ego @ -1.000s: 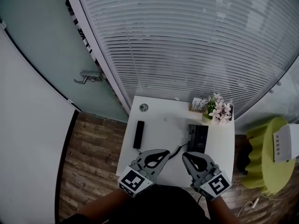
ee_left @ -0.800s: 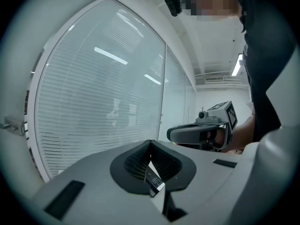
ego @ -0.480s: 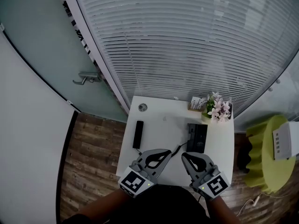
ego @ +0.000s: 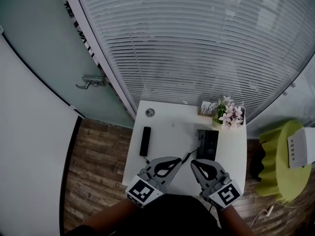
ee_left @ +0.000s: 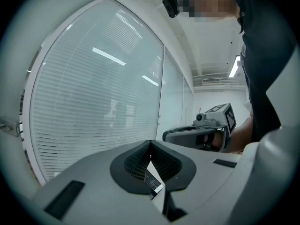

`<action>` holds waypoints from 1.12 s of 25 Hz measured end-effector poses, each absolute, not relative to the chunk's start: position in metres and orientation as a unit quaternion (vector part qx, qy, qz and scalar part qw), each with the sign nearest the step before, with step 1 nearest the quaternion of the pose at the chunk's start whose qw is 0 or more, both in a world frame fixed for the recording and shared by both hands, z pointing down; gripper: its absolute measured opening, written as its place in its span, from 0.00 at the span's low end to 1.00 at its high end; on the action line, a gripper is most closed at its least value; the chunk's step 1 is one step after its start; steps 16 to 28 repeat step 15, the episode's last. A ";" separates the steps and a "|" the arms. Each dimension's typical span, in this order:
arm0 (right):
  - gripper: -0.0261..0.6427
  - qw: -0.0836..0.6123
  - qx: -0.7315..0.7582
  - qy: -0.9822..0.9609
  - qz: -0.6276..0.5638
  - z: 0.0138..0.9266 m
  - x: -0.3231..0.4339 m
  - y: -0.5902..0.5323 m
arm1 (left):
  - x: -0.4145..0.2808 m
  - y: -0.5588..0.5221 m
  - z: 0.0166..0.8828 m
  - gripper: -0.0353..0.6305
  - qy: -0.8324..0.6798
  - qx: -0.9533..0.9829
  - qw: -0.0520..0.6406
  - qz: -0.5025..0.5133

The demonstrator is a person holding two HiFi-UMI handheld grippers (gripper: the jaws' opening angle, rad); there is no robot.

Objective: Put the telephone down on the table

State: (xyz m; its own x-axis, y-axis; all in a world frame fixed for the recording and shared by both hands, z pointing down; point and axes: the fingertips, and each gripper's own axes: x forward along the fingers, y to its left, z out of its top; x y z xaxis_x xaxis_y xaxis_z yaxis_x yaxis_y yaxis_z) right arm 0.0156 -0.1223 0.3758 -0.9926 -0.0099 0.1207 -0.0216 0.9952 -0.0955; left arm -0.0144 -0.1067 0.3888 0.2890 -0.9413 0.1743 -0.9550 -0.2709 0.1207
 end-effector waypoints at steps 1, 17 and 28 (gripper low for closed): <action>0.07 0.061 0.008 -0.997 0.050 0.376 0.015 -0.122 | -0.014 -0.106 0.389 0.07 -0.593 0.798 0.100 0.040; 0.07 0.069 0.003 -0.996 0.050 0.378 0.014 -0.117 | -0.018 -0.103 0.388 0.07 -0.607 0.788 0.100 0.027; 0.07 0.069 0.003 -0.996 0.050 0.378 0.014 -0.117 | -0.018 -0.103 0.388 0.07 -0.607 0.788 0.100 0.027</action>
